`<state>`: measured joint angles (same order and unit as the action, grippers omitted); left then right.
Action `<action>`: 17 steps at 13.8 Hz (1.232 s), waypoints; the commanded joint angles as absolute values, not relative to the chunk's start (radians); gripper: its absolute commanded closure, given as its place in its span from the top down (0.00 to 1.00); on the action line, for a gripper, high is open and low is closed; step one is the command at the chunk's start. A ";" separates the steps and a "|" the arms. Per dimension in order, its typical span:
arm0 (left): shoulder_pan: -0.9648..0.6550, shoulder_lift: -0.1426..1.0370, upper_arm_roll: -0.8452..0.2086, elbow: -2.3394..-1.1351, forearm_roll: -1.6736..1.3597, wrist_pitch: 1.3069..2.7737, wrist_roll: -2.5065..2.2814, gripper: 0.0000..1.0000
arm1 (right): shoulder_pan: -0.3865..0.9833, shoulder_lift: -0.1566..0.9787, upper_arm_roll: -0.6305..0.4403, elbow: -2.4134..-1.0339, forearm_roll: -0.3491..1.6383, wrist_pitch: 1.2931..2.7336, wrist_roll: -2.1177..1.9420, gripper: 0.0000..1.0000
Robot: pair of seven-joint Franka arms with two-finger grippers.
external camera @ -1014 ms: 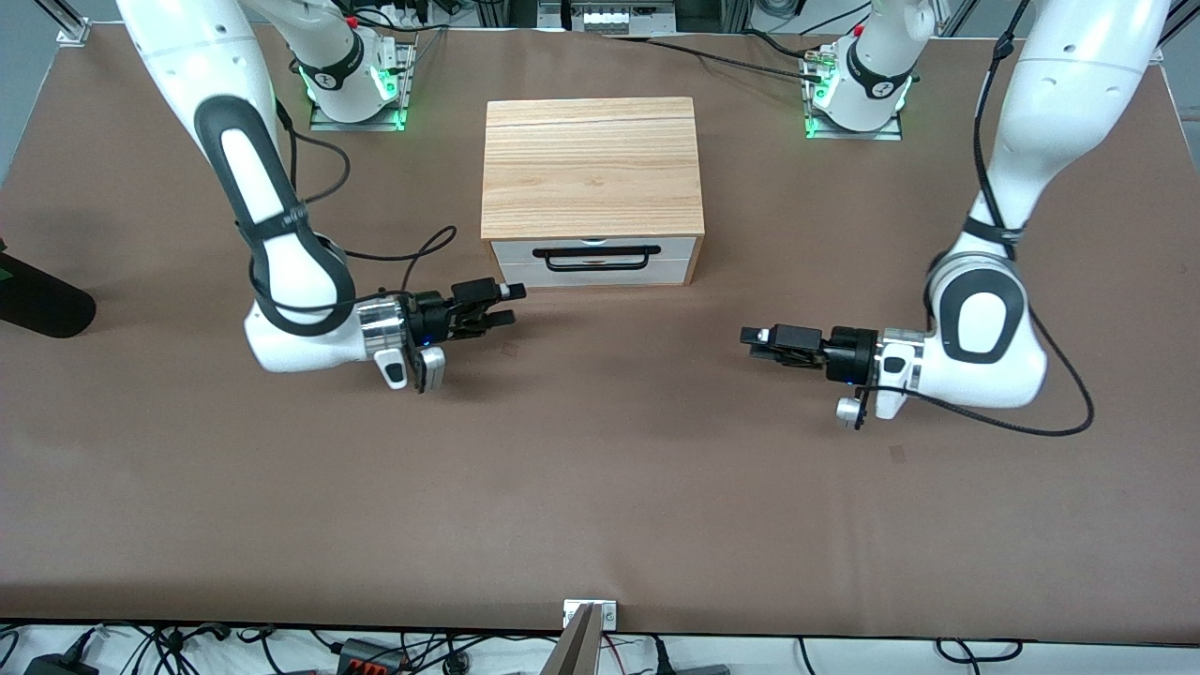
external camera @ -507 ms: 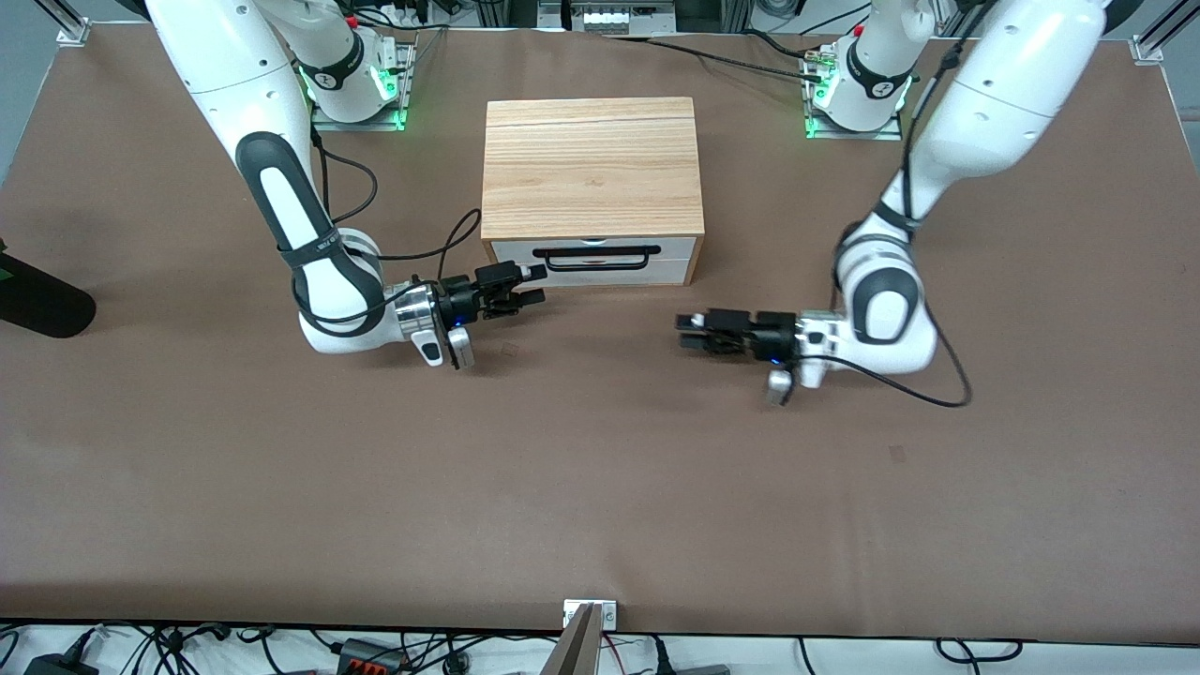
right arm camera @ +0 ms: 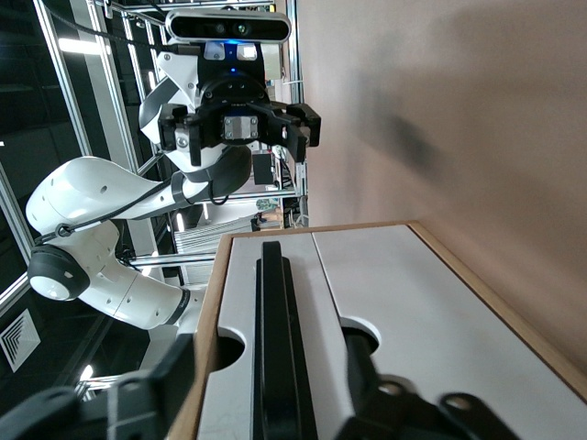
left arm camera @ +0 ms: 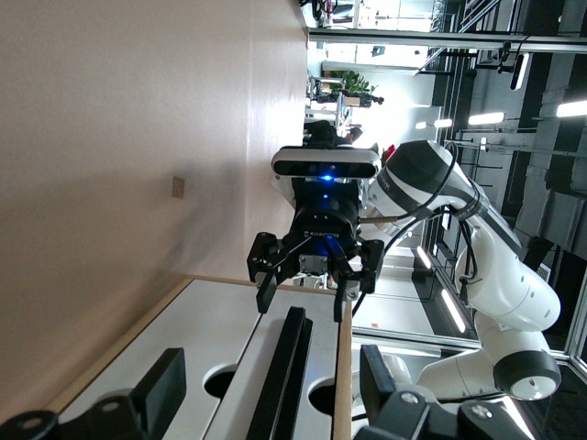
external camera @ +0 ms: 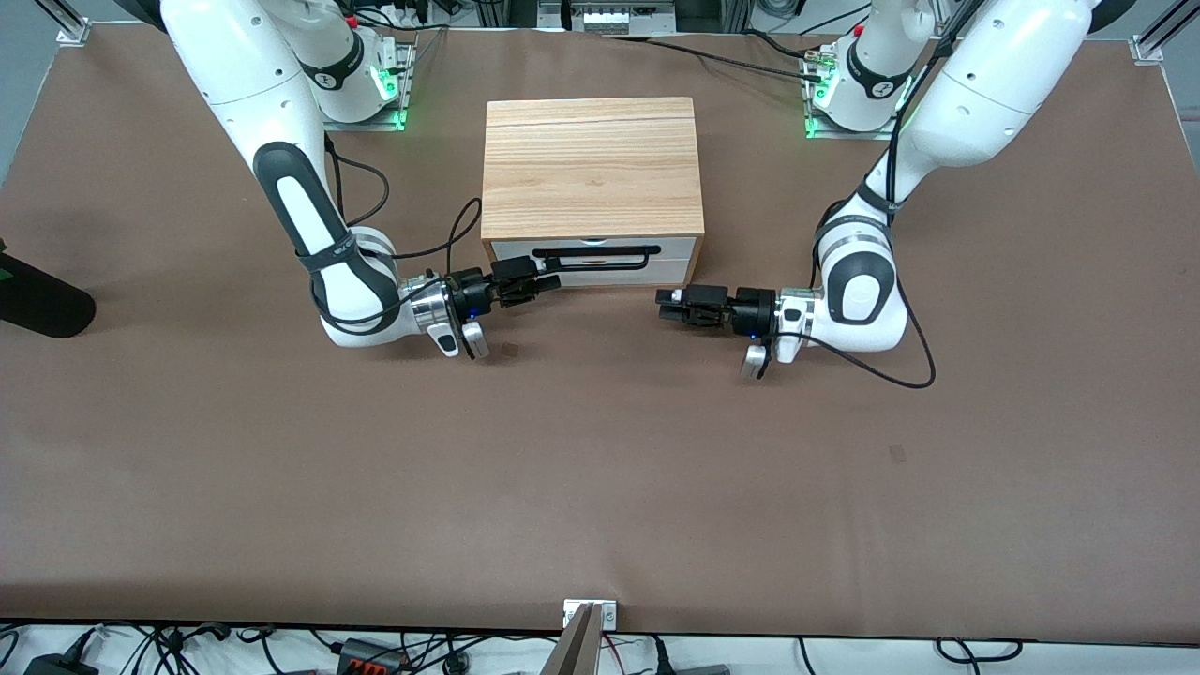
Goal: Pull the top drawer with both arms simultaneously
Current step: 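Close the left and right grippers on the handle's two ends, then pull the handle outward with both grippers, sliding the drawer open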
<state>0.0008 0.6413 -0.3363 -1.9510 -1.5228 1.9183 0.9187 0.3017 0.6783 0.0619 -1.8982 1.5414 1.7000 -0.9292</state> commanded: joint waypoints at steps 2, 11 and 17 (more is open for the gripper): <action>0.020 0.583 -0.370 -2.069 -1.597 1.919 1.041 0.75 | 0.302 0.670 0.066 -1.922 1.566 1.669 -0.939 0.60; 0.018 0.583 -0.408 -2.128 -1.660 1.919 1.127 0.48 | 0.316 0.670 0.066 -1.933 1.565 1.664 -0.953 0.21; 0.026 0.583 -0.419 -2.141 -1.661 1.919 1.132 0.31 | 0.316 0.670 0.066 -1.930 1.565 1.664 -0.940 0.00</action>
<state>0.0068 0.6186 -0.4015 -2.1027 -1.6309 1.9182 1.1017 0.3144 0.6842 0.0643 -1.9169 1.5428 1.6722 -0.9386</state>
